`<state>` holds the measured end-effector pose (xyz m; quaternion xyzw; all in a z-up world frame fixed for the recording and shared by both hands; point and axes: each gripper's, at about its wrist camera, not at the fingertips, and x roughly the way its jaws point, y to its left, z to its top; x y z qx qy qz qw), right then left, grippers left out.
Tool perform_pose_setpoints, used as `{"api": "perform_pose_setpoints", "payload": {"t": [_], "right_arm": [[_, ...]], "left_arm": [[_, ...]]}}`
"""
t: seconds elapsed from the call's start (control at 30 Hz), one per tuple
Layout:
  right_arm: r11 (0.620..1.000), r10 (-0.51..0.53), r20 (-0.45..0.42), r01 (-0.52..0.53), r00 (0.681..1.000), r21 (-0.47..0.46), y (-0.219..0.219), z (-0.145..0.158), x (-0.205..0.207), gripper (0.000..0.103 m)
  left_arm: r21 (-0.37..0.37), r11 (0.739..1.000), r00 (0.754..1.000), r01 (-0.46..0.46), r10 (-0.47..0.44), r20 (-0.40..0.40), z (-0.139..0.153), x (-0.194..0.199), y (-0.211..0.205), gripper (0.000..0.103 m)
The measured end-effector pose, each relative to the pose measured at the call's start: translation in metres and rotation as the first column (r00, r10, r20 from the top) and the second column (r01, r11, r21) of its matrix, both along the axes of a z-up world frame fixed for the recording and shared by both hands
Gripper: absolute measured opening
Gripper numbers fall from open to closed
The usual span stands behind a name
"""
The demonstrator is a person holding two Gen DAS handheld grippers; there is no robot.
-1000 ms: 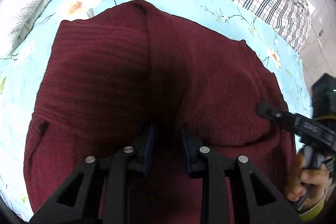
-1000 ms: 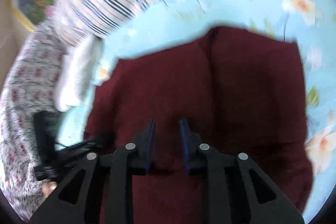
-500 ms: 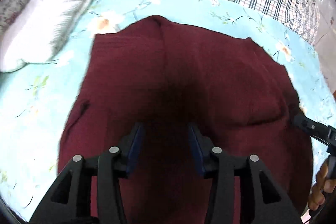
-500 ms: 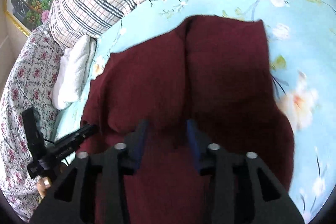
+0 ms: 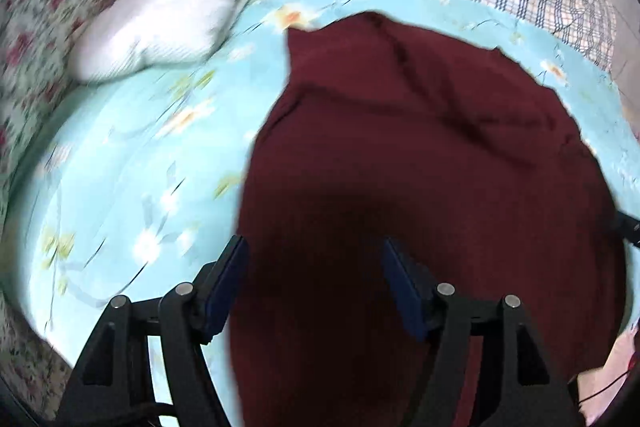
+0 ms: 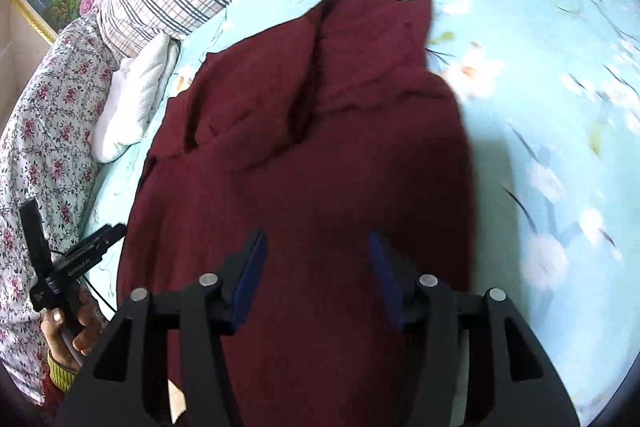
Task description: Fold large clothes
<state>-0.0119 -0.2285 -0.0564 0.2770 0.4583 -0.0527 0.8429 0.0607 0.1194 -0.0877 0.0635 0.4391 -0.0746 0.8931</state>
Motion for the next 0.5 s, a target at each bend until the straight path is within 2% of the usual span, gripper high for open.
{"api": "perform_pose_setpoints", "payload": {"t": [0.1,0.2,0.27,0.37,0.5], "right_arm": [[0.999,-0.03,0.0,0.03,1.0,0.012,-0.007,0.001,-0.025,0.055],[0.998,-0.06,-0.002,0.06,0.998,0.037,-0.019,-0.001,-0.049,0.055],[0.996,-0.067,0.012,0.066,0.998,0.063,-0.026,-0.002,-0.063,0.055],[0.995,-0.093,-0.002,0.093,0.996,0.045,-0.03,-0.001,-0.079,0.055],[0.992,-0.079,0.011,0.078,0.997,0.098,-0.028,-0.004,-0.092,0.055]], "left_arm": [[-0.018,0.999,0.999,-0.029,0.029,-0.027,-0.009,-0.012,0.034,0.074],[-0.08,0.995,0.996,-0.055,0.048,-0.081,-0.022,-0.018,0.064,0.075],[-0.141,0.989,0.991,-0.049,0.031,-0.129,-0.03,-0.021,0.078,0.075],[-0.188,0.982,0.992,-0.009,-0.015,-0.126,-0.036,-0.03,0.083,0.08],[-0.249,0.966,0.986,0.067,-0.102,-0.132,-0.042,-0.035,0.074,0.083]]}}
